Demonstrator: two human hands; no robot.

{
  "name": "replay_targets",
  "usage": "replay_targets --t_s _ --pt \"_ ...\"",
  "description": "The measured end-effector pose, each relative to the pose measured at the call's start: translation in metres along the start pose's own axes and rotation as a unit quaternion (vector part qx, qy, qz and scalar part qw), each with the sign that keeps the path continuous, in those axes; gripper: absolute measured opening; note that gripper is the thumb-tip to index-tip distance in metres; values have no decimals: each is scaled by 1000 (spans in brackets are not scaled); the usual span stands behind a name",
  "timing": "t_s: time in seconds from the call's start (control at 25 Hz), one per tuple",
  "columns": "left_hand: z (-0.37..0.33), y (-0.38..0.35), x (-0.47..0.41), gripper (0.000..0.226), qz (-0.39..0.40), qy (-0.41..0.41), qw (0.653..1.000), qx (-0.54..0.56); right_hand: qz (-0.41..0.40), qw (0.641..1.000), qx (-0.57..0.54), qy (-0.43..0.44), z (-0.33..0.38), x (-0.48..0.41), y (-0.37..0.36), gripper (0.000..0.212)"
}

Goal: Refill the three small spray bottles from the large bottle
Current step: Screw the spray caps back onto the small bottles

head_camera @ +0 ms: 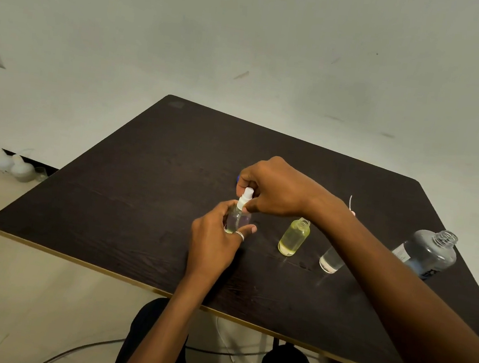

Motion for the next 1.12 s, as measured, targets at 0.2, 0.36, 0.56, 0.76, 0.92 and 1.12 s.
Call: replay_targets --t_s 0.2,0.36,0.56,0.76,0.92,1.12 --pt "-1 1 0 56 -5 -5 1000 -4 1 1000 2 13 3 1 1 19" --pt "-2 0 1 56 0 -1 1000 -7 7 999 31 23 9 -2 2 16" --pt "-2 1 0 53 -6 3 1000 -18 0 995 98 -27 3 -6 1 34" --pt "-2 0 0 55 -3 -1 1000 -13 -8 994 103 -40 -1 -2 1 58" --pt "-2 1 1 55 -2 -1 1000 -3 38 997 56 43 12 2 7 22" --pt "-1 2 0 56 -7 -6 1000 -7 21 996 85 15 10 -2 2 10"
Point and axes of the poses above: each hand's wrist, its own x-axis away from the middle knuckle, its own y-axis out of the back of the hand, z = x × y, the point moved 9 cm from there along -x, towards the middle knuckle, and after that the axes turned 8 degrees about x, right-handed, at the moved point
